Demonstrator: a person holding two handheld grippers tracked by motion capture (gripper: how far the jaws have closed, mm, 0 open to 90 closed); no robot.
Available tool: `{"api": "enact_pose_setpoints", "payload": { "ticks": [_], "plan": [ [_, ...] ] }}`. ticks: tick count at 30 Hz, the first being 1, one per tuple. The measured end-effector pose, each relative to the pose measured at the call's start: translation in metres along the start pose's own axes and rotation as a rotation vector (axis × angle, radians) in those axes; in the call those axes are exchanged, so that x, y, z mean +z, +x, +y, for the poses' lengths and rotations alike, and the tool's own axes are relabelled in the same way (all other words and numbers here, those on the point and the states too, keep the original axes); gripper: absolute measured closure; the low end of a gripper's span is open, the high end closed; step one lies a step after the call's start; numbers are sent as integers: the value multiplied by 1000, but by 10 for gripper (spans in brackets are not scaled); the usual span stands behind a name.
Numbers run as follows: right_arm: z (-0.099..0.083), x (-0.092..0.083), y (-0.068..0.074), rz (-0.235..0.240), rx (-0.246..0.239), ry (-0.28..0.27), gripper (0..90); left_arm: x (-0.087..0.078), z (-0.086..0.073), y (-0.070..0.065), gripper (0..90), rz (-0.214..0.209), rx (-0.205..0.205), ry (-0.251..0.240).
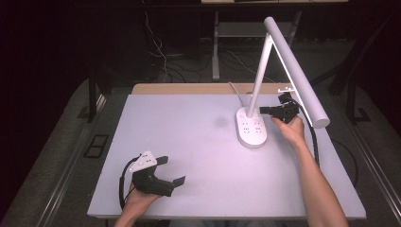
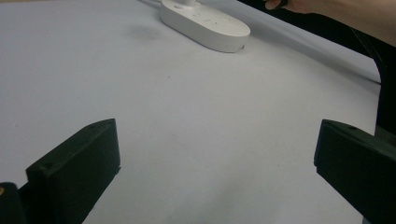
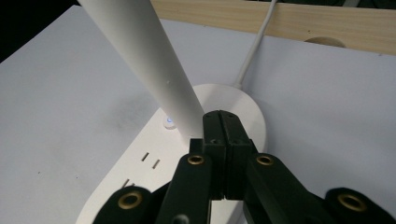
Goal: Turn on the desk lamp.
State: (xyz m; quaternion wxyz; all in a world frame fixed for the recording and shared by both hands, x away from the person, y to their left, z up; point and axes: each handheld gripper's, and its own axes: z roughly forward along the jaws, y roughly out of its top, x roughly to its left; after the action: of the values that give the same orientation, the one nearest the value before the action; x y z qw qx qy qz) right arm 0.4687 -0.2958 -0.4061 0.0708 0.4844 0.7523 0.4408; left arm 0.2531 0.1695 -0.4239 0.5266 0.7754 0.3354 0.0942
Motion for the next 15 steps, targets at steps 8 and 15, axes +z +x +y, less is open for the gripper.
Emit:
{"api": "enact_pose_setpoints", "payload": {
  "ticks": [8, 15],
  "plan": [
    [-1, -19, 7, -3, -16, -3, 898, 0, 0, 0, 0, 0, 0, -2],
    [-7, -37, 19, 20, -11, -24, 811, 1, 0, -1, 0, -2, 1, 2]
  ]
}}
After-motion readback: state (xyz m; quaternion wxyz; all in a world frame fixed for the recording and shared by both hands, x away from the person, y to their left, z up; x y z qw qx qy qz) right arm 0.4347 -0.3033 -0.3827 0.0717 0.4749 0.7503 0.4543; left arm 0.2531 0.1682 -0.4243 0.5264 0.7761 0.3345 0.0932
